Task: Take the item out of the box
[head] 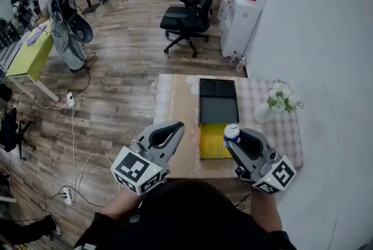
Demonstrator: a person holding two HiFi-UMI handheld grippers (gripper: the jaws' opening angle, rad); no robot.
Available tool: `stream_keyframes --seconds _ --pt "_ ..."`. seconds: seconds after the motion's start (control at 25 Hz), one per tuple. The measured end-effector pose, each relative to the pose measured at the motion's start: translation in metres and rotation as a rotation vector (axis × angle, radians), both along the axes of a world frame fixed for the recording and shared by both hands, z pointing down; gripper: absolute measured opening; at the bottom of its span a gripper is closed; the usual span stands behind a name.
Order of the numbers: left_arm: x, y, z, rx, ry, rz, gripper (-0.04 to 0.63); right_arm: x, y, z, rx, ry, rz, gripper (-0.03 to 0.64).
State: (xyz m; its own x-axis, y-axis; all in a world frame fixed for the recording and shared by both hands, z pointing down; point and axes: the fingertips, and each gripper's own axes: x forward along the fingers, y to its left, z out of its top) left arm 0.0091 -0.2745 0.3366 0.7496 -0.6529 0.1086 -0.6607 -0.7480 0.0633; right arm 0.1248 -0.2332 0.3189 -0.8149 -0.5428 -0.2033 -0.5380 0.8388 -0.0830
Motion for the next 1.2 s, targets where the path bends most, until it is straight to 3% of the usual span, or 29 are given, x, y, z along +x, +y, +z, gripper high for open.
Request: stream_keyframes --seconds 0.48,1.2 --pt "-0.004 -0.004 0.012 -0.034 0.002 -0.003 0.015 -0.006 -0.011 0.019 -0.059 0.007 0.029 0.126" --pt "-0.004 -0.007 0.017 -0.050 0.016 0.004 0.015 -0.009 -0.013 0.027 -0.068 0.028 0.028 0.124"
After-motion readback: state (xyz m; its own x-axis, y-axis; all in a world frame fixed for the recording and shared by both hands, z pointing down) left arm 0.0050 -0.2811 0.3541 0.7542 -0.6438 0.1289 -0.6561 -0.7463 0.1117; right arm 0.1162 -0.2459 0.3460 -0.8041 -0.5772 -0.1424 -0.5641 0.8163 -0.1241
